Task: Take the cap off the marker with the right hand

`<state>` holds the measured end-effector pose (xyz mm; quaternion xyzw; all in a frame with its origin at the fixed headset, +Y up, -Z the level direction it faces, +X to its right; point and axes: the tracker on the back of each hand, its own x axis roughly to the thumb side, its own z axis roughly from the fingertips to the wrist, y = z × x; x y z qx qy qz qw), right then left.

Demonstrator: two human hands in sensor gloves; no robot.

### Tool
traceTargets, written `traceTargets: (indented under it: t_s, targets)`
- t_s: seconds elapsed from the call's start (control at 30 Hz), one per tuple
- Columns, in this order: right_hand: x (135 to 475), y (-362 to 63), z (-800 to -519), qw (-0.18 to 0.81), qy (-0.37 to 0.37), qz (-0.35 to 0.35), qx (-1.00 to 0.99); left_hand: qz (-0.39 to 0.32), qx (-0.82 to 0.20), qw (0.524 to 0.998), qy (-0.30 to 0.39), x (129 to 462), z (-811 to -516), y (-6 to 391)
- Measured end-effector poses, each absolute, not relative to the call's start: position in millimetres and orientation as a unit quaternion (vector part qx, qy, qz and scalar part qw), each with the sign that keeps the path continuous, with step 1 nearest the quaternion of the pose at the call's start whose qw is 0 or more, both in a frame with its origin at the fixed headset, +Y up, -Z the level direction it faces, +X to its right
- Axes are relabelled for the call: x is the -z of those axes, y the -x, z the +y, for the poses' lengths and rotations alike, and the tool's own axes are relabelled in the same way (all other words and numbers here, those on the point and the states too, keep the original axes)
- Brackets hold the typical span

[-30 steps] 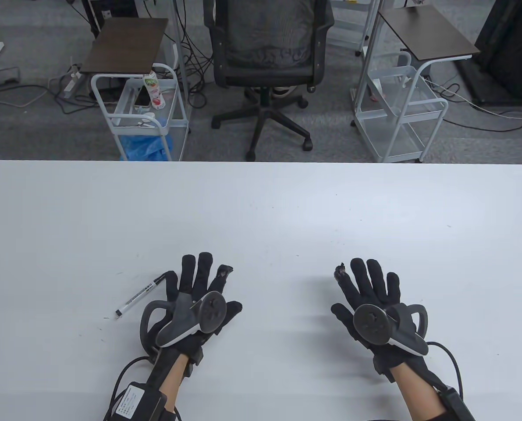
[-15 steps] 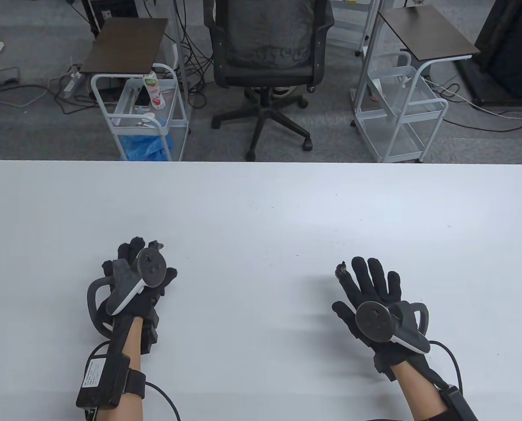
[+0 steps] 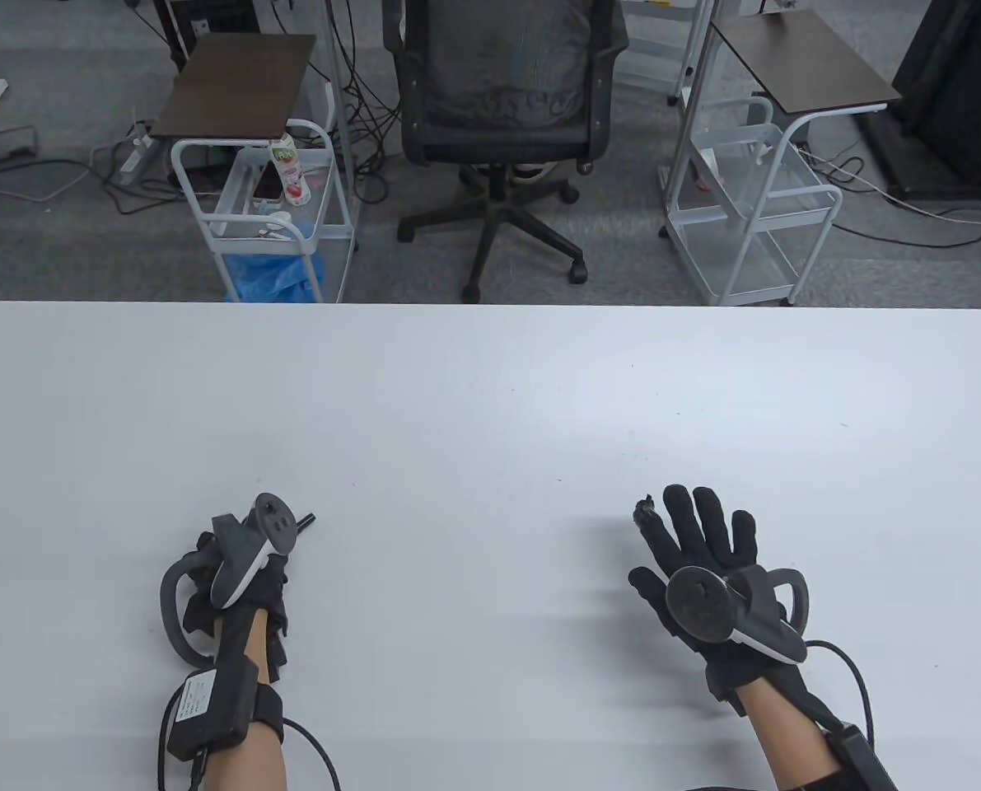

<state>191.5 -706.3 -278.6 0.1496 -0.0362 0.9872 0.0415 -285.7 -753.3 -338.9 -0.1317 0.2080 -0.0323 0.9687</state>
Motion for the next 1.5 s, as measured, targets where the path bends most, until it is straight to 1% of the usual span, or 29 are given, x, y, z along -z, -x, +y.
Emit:
traceTargets:
  t_s: [0.17,0.27,0.33,0.5,0.63,0.7,0.77,0.9,1.03,1.1,1.23,1.4,1.5]
  targets:
    - [278.3,-192.3,-706.5,0.042,-0.148,-0.031,-0.988,0.192,0.068,0.963,0.178,341.4,-757.6,276.0]
    - [277.3,-192.8,-703.6,0.048,-0.148,-0.038,-0.987,0.182,0.069,0.963,0.187,340.8,-753.7,269.3]
    - [276.9,-192.6,-702.8,0.050,-0.149,-0.040,-0.987,0.170,0.062,0.968,0.171,339.3,-746.0,263.1]
    - [276.1,-190.7,-702.2,0.051,-0.155,-0.039,-0.986,0.131,0.050,0.982,0.126,338.6,-703.9,243.0]
    - [275.2,-190.6,-702.2,0.052,-0.156,-0.041,-0.986,0.081,0.030,0.994,0.068,333.0,-661.2,215.6]
    - [274.8,-190.4,-702.7,0.054,-0.156,-0.040,-0.985,0.053,0.026,0.997,0.048,328.4,-645.4,199.6]
    - [274.2,-190.0,-703.1,0.053,-0.158,-0.040,-0.985,0.020,0.027,0.998,0.046,323.7,-632.9,182.1]
    - [273.3,-189.3,-703.5,0.052,-0.160,-0.040,-0.985,-0.033,0.036,0.999,0.011,313.5,-618.3,148.9]
    - [272.8,-188.2,-704.7,0.052,-0.162,-0.038,-0.985,-0.063,0.054,0.996,-0.014,305.4,-618.6,124.4]
    - [272.6,-187.6,-705.1,0.050,-0.163,-0.036,-0.985,-0.081,0.057,0.995,-0.010,303.1,-624.8,115.6]
    - [273.0,-187.0,-705.9,0.050,-0.165,-0.036,-0.984,-0.113,0.046,0.992,-0.011,295.0,-647.1,101.1]
    - [273.8,-184.0,-710.6,0.045,-0.169,-0.029,-0.984,-0.141,0.022,0.990,0.018,287.4,-678.7,95.1]
    - [274.5,-182.5,-713.2,0.041,-0.172,-0.026,-0.984,-0.179,0.006,0.983,0.045,284.0,-697.2,94.1]
